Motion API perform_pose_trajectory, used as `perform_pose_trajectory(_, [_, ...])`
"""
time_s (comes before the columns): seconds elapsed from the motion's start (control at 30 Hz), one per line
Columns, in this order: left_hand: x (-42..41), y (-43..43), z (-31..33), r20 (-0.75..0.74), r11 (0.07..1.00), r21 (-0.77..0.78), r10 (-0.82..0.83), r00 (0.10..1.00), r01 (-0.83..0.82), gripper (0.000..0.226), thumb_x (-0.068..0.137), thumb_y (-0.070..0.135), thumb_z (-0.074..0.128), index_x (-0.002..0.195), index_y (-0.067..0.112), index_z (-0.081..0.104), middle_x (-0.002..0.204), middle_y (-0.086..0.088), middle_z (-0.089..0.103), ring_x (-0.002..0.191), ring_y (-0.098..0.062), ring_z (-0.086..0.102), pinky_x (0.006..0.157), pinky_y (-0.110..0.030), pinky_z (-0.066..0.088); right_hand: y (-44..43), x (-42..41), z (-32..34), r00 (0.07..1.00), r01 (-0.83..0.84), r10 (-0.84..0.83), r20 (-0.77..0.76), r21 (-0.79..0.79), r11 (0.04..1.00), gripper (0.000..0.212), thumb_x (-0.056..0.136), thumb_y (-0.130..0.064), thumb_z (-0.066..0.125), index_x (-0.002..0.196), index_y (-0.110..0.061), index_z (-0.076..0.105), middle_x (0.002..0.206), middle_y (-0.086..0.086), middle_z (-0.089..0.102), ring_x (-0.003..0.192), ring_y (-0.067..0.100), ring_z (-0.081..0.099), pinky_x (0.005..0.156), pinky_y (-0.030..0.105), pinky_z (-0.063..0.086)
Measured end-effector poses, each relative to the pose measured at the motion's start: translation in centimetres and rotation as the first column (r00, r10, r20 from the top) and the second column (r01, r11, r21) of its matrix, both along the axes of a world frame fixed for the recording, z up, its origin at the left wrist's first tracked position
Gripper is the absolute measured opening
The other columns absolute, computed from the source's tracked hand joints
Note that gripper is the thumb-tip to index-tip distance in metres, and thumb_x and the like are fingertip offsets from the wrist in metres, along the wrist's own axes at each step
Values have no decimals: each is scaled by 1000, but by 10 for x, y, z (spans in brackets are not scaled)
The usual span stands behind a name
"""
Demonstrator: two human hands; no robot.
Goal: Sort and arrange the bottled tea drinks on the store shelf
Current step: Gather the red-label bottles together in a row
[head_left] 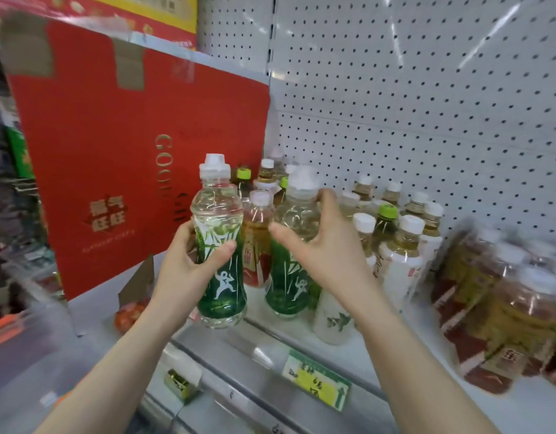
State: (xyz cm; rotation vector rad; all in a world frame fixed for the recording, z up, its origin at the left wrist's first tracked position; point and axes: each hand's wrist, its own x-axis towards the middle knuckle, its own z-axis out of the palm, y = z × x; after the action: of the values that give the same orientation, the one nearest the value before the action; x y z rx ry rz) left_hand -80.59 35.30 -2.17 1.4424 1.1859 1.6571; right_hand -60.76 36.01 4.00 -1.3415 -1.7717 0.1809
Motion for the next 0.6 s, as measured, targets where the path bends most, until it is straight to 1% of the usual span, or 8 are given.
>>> perform_pose_trajectory(0.07, [-8, 9, -2, 20, 1000, -13, -14, 1000, 14, 50, 73, 45, 74, 119, 41, 53, 106, 23, 69, 94, 14, 62, 63, -6, 51, 11, -12, -9, 996, 56, -57, 74, 15, 998, 67, 77, -62, 70, 128, -28, 42, 113, -21, 53, 102, 2, 54, 91, 29, 51])
perform_pose_trajectory(0.13, [-16, 19, -3, 22, 999, -14, -31, 999, 32, 49, 74, 43, 75, 117, 42, 54, 106, 25, 69, 96, 13, 63, 64, -6, 51, 23, -19, -18, 977, 141, -147, 158, 48, 989, 76, 78, -62, 68, 137, -20, 44, 133, -4, 51, 123, 15, 47, 105, 37, 43])
perform_pose_trajectory(0.17, [-20, 23, -3, 9, 999, -12, -37, 999, 37, 48, 74, 41, 75, 118, 42, 54, 106, 25, 69, 97, 13, 62, 65, -5, 50, 28, -23, -21, 962, 185, -196, 188, 72, 980, 78, 78, -63, 68, 138, -18, 44, 136, 0, 49, 127, 18, 44, 106, 36, 40])
perform_pose_trajectory(0.23, [-26, 29, -1, -28, 999, -8, -48, 998, 48, 51, 74, 43, 74, 121, 40, 54, 109, 23, 68, 99, 12, 61, 71, -9, 50, 34, -29, -24, 941, 249, -266, 209, 106, 963, 77, 78, -64, 67, 135, -15, 47, 134, 4, 49, 126, 20, 42, 102, 35, 40])
perform_pose_trajectory(0.37, [-38, 41, -1, -69, 994, -21, -107, 992, 106, 54, 74, 47, 74, 123, 40, 53, 113, 24, 67, 103, 8, 61, 81, -19, 48, 41, -38, -21, 894, 369, -390, 221, 131, 920, 73, 81, -61, 68, 129, -10, 51, 126, 7, 53, 118, 23, 51, 97, 33, 45])
perform_pose_trajectory(0.47, [-42, 46, -3, -97, 988, -21, -155, 983, 153, 61, 68, 49, 76, 123, 36, 53, 110, 24, 68, 101, 9, 62, 74, -9, 49, 38, -41, -20, 856, 420, -449, 256, 160, 893, 69, 80, -61, 69, 123, -9, 53, 118, 6, 56, 110, 23, 55, 91, 33, 47])
perform_pose_trajectory(0.53, [-40, 48, -6, -127, 981, -25, -195, 972, 194, 64, 63, 49, 78, 121, 35, 54, 108, 23, 68, 100, 9, 62, 73, -5, 48, 36, -39, -21, 851, 431, -449, 271, 127, 893, 70, 79, -61, 70, 124, -10, 52, 118, 6, 57, 110, 24, 55, 92, 34, 46])
perform_pose_trajectory(0.6, [-37, 50, -11, -147, 968, -39, -250, 957, 247, 63, 65, 46, 83, 119, 34, 54, 108, 24, 69, 100, 7, 63, 78, -10, 49, 31, -38, -19, 866, 433, -433, 250, 56, 900, 77, 78, -62, 71, 132, -12, 48, 125, 7, 57, 117, 25, 54, 96, 36, 44])
